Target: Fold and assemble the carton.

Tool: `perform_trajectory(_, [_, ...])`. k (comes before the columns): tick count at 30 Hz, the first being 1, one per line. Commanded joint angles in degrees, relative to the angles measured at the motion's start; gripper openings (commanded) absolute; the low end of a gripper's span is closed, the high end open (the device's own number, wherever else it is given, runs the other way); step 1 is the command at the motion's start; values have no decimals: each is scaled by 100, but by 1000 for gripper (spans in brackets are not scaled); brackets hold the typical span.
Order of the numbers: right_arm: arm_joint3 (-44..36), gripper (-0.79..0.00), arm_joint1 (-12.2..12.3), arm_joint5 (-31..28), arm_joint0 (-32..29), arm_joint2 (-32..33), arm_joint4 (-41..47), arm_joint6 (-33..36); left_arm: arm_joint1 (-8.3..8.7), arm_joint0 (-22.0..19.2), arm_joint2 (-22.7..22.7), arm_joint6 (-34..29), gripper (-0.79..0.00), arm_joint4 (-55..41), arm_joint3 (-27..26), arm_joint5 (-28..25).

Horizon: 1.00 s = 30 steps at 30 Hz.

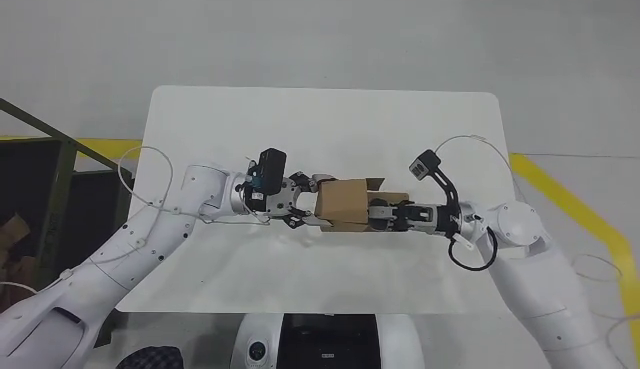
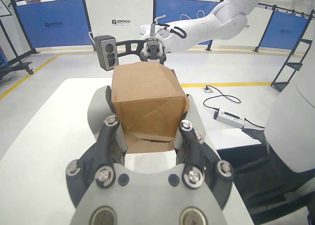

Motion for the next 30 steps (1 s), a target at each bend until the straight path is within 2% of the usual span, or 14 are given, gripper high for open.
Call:
perform_trajectory(1, [18,-785,11,-20,-17,63,10,-33,0,0,-1,-1,-486,-1,0,0])
perform_trajectory(9, [145,-785,73,-129,-53,548,110,-410,0,0,-1,-1,-533,-1,0,0])
perform_trajectory(17, [470,-785,-10,-92,473,261,-231,-1096,0,0,-1,-1,-511,-1,0,0])
perform_trajectory(23, [705,-785,-99,-41,966,-157,-334,-987,0,0,-1,-1,-511,-1,0,0])
perform_trajectory(30, [760,-785,-108,-60,1014,-265,-308,-677,0,0,-1,-1,-517,-1,0,0])
